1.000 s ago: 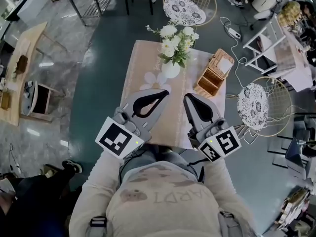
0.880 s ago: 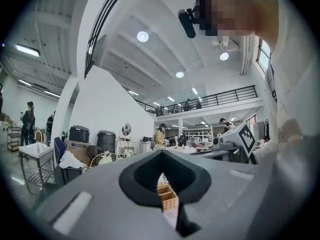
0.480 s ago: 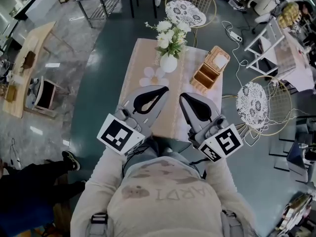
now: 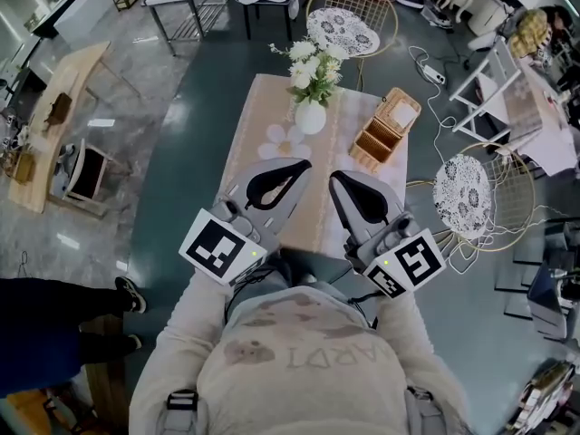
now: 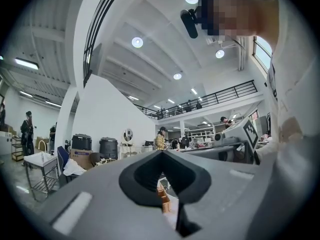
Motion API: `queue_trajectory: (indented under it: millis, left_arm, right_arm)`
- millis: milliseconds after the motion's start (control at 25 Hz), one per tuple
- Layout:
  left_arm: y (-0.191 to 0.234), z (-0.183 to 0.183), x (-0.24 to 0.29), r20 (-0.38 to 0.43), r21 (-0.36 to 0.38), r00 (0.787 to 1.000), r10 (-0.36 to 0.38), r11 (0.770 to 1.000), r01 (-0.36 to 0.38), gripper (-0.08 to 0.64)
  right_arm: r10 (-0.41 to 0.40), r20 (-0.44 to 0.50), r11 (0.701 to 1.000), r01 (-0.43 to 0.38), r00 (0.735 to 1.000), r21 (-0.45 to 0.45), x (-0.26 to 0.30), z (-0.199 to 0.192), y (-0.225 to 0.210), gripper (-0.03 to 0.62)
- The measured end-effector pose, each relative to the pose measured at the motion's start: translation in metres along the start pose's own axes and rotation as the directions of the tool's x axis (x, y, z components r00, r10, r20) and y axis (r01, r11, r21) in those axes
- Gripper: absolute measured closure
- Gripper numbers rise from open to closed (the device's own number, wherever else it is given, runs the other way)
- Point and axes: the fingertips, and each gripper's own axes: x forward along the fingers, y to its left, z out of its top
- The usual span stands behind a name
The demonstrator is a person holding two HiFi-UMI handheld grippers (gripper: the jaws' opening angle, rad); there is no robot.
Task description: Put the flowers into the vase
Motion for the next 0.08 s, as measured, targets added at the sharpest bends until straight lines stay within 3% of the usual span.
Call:
queue_trajectory:
  millis: [80]
  left_arm:
    - [-0.0021, 0.0006, -0.0026, 0.001, 0.003, 1.000, -0.001, 1.000, 0.001, 0.560]
  right_arm:
    - [0.000, 0.002, 1.000, 0.000, 1.000, -0.002, -0.0013, 0.0002, 0.0029, 0.566]
